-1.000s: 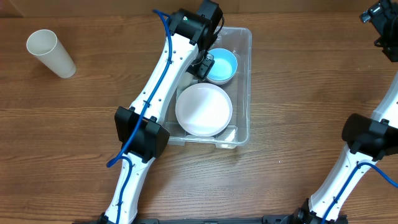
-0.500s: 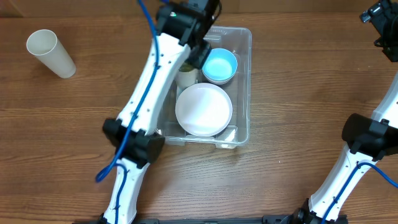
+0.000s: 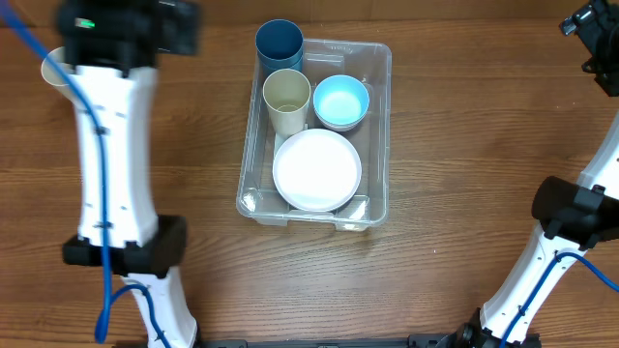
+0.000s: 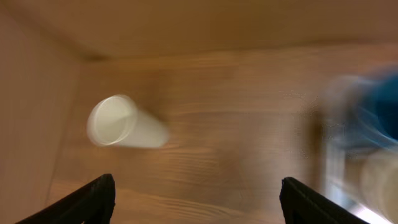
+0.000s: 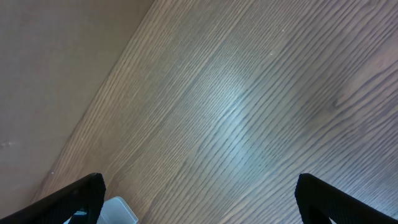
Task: Pack container
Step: 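Withdraw the left gripper and grip the second cream cup, then lower the second cream cup into the first cream cup in the bin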
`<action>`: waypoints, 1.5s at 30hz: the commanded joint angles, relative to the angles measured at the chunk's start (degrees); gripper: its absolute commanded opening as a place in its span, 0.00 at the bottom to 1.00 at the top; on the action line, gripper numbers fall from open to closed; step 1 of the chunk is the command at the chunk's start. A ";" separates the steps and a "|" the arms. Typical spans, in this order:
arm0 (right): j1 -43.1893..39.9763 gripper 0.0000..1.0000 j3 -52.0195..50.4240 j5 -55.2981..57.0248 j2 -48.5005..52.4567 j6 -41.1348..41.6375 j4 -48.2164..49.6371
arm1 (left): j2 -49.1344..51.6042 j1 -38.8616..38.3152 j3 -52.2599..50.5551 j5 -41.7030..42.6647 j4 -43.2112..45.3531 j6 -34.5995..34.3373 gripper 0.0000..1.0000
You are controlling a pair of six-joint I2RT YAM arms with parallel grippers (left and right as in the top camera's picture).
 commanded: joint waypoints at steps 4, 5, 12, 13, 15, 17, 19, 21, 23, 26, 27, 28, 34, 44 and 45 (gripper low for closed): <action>0.15 1.00 0.07 -0.09 -0.52 0.24 0.28 | 6.56 16.63 0.20 8.39 4.70 -3.50 0.85; 0.15 1.00 0.07 -0.09 -0.52 0.24 0.28 | 7.72 18.10 0.20 9.88 5.44 -3.43 0.85; 0.15 1.00 0.07 -0.09 -0.52 0.24 0.28 | 19.65 22.60 0.20 18.49 8.13 -3.19 0.84; 0.15 1.00 0.07 -0.09 -0.52 0.22 0.28 | 20.74 22.60 0.20 18.93 8.13 -3.19 0.83; 0.15 1.00 0.07 -0.09 -0.52 0.24 0.28 | 22.97 22.53 0.20 19.21 8.11 -3.19 0.81; 0.15 1.00 0.07 -0.09 -0.52 0.22 0.28 | 24.90 22.53 0.17 19.23 8.11 -3.21 0.79; 0.15 1.00 0.07 -0.09 -0.52 0.22 0.28 | 26.40 22.53 0.17 19.37 8.09 -3.21 0.66; 0.15 1.00 0.07 -0.09 -0.52 0.22 0.28 | 27.12 22.56 0.17 20.33 8.09 -3.21 0.37; 0.15 1.00 0.07 -0.09 -0.52 0.24 0.28 | 27.17 22.56 0.20 20.68 8.11 -3.21 0.21; 0.15 1.00 0.07 -0.09 -0.52 0.22 0.28 | 26.97 22.53 0.22 20.90 7.80 -3.43 0.04; 0.15 1.00 0.07 -0.09 -0.52 0.24 0.28 | 26.88 22.53 0.22 21.64 7.43 -3.41 0.04; 0.15 1.00 0.07 -0.09 -0.52 0.24 0.28 | 26.71 22.53 0.22 22.69 6.78 -3.41 0.04; 0.15 1.00 0.07 -0.09 -0.52 0.24 0.28 | 17.44 21.07 0.33 26.67 -0.42 -2.71 0.04; 0.15 1.00 0.07 -0.09 -0.52 0.24 0.28 | -7.30 -3.43 0.33 27.74 -1.86 7.04 0.04; 0.15 1.00 0.07 -0.09 -0.52 0.24 0.28 | -7.43 -6.10 0.33 27.52 -1.77 7.37 0.04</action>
